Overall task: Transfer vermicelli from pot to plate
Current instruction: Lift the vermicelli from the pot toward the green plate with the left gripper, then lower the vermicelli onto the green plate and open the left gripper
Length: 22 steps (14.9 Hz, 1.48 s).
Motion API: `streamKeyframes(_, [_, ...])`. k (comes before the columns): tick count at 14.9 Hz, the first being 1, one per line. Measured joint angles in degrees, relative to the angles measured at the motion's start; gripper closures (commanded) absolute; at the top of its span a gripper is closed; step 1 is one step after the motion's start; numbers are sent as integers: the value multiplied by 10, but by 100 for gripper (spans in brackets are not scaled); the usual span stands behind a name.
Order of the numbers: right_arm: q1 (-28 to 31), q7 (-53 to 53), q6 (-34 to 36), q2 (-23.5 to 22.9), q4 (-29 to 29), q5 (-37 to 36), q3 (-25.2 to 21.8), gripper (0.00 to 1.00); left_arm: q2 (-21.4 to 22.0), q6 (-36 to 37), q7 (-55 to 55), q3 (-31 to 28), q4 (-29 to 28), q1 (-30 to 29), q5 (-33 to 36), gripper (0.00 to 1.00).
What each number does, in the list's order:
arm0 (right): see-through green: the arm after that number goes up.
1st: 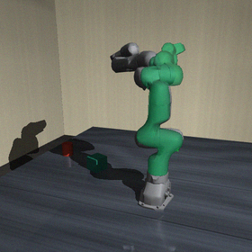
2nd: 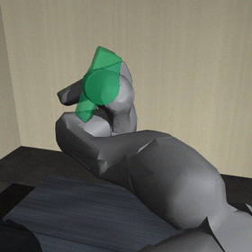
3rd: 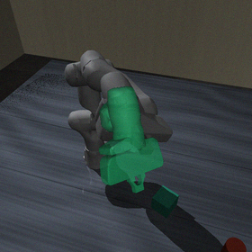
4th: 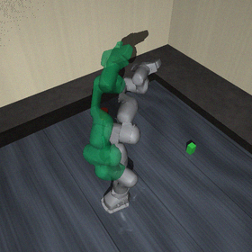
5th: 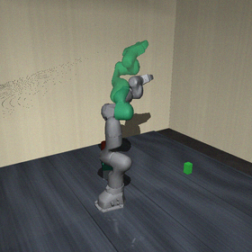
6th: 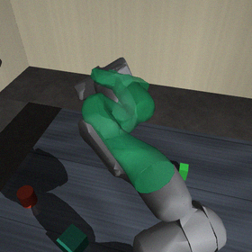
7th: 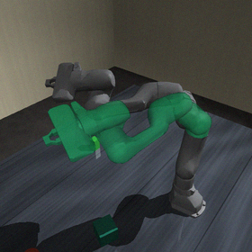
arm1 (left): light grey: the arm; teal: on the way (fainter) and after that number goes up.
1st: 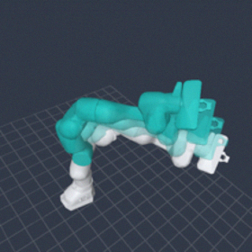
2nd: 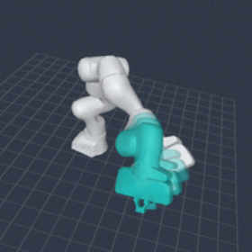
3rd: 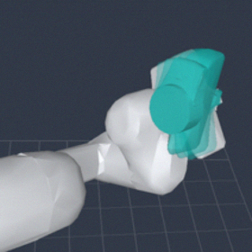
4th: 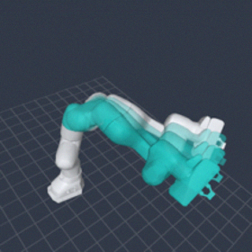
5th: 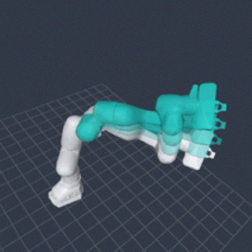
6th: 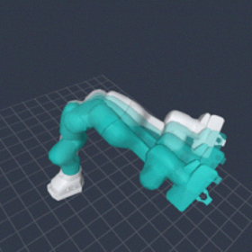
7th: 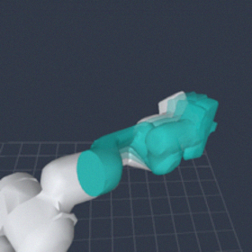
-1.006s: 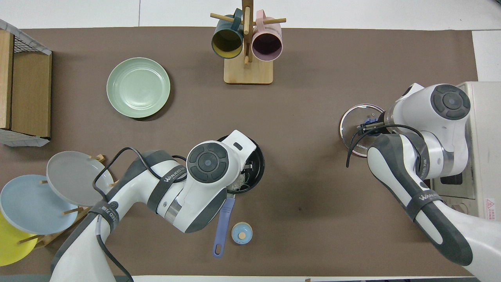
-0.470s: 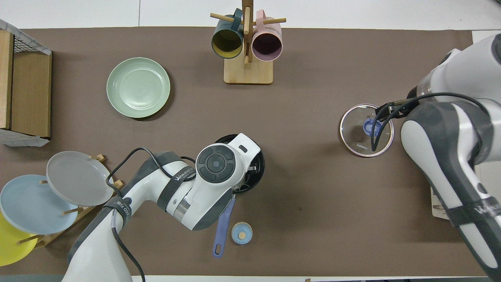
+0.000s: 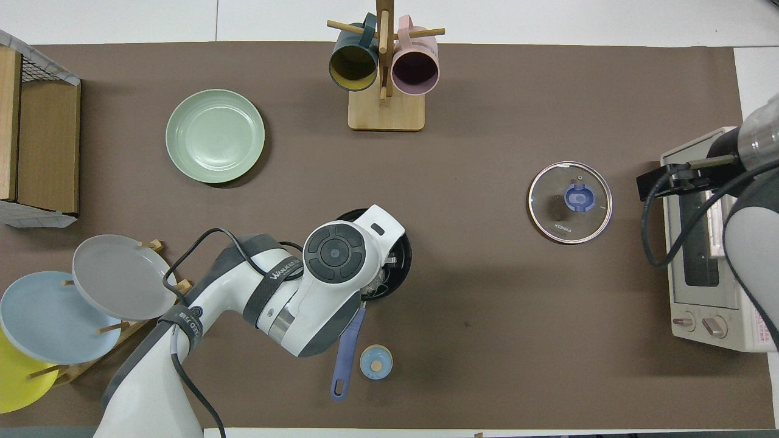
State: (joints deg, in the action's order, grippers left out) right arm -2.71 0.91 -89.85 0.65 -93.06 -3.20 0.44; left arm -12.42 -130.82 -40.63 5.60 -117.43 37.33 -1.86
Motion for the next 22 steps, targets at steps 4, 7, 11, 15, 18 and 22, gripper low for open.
streamKeyframes(4, [10, 0, 22, -18, 20, 1, -3, 0, 25, 103, 1, -7, 61, -10, 0, 100])
streamKeyframes(7, [10, 0, 34, -38, 45, 1, -3, 0, 56, 196, 11, -9, 116, -39, -6, 100])
streamKeyframes(11, [10, 0, 40, -40, 52, 1, -3, 0, 69, 310, 102, -15, 225, -141, -41, 100])
streamKeyframes(15, [10, 0, 43, -27, 45, 2, -3, 0, 50, 319, 218, -20, 265, -271, -69, 100])
streamKeyframes(18, [11, 0, 33, -24, 44, 2, -3, 0, 18, 280, 271, -20, 263, -308, -71, 100])
streamKeyframes(22, [20, 0, 33, -24, 42, 2, -2, 0, -50, 172, 316, -19, 240, -317, -67, 100])
